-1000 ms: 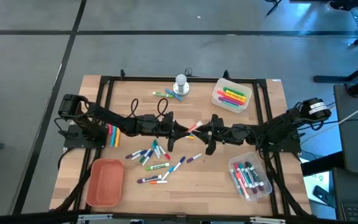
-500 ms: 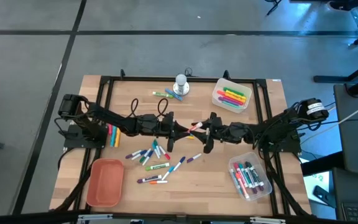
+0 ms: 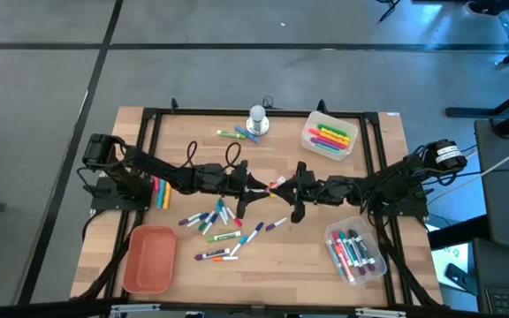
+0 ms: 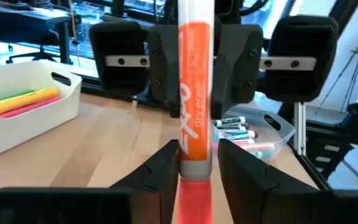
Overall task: Pick & Place Markers
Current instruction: Put the medium orange marker pen into the transparent bin
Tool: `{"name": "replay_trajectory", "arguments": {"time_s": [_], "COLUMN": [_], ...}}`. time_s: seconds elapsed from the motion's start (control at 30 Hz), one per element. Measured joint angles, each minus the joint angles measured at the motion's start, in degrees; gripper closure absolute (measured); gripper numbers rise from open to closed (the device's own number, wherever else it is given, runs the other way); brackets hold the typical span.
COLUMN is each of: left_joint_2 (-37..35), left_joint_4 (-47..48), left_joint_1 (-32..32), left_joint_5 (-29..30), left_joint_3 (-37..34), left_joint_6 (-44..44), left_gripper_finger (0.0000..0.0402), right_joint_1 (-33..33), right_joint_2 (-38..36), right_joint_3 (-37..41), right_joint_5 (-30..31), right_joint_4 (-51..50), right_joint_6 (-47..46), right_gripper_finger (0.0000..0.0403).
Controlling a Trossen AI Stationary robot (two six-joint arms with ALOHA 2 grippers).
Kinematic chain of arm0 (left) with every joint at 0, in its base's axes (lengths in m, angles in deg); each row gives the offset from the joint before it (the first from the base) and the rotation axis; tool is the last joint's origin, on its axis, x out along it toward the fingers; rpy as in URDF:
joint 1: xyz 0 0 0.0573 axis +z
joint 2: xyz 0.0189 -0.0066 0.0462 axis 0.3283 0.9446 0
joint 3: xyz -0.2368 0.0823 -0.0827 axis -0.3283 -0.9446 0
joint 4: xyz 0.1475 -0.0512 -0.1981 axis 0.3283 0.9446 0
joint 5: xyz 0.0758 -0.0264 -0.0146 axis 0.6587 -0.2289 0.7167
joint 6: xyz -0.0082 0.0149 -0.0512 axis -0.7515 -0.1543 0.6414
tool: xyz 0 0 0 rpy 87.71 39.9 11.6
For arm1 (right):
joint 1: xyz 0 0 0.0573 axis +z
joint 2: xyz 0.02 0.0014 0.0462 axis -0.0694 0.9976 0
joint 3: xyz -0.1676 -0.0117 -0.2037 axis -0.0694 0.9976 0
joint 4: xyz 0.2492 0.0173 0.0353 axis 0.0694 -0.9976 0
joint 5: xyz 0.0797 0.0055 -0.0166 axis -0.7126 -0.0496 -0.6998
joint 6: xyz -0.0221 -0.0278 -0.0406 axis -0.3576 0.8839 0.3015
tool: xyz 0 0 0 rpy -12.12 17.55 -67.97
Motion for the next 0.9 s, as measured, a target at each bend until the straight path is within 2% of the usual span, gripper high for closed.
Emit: {"name": "replay_trajectory", "arguments": {"time_s": [0.2, 0.33, 0.47, 0.63, 0.77, 0.9], "left_joint_2": [0.0, 0.0, 0.0, 0.0, 0.0, 0.0], "left_joint_4": [0.96, 2.89, 5.79, 8.23, 8.95, 12.03], "left_joint_1": [-1.13, -1.25, -1.18, -1.25, -1.23, -1.05], "left_joint_5": [0.14, -0.94, -0.96, -0.82, 4.65, 11.39], "left_joint_3": [-0.02, -0.04, -0.04, -0.09, -0.09, -0.09], "left_joint_6": [-1.08, -2.01, -5.03, -6.48, -6.93, -7.32], "left_gripper_finger": [0.0287, 0.0289, 0.0283, 0.0264, 0.0244, 0.0232], "right_joint_1": [0.26, 0.5, 0.5, 1.03, 2.22, 4.9], "right_joint_2": [-0.22, -0.56, -2.21, -2.19, -2.03, -2.03], "right_joint_3": [-2.99, -6.53, -14.63, -28.83, -37.14, -41.21], "right_joint_5": [-1.83, -1.9, -1.61, -1.1, -4.3, -7.54], "right_joint_4": [-3.1, -12.0, -33.68, -69.25, -93.26, -109.81], "right_joint_6": [0.77, 0.72, -0.19, -6.11, -13.62, -23.01], "right_gripper_finger": [0.0344, 0.0344, 0.0344, 0.0344, 0.0344, 0.034]}}
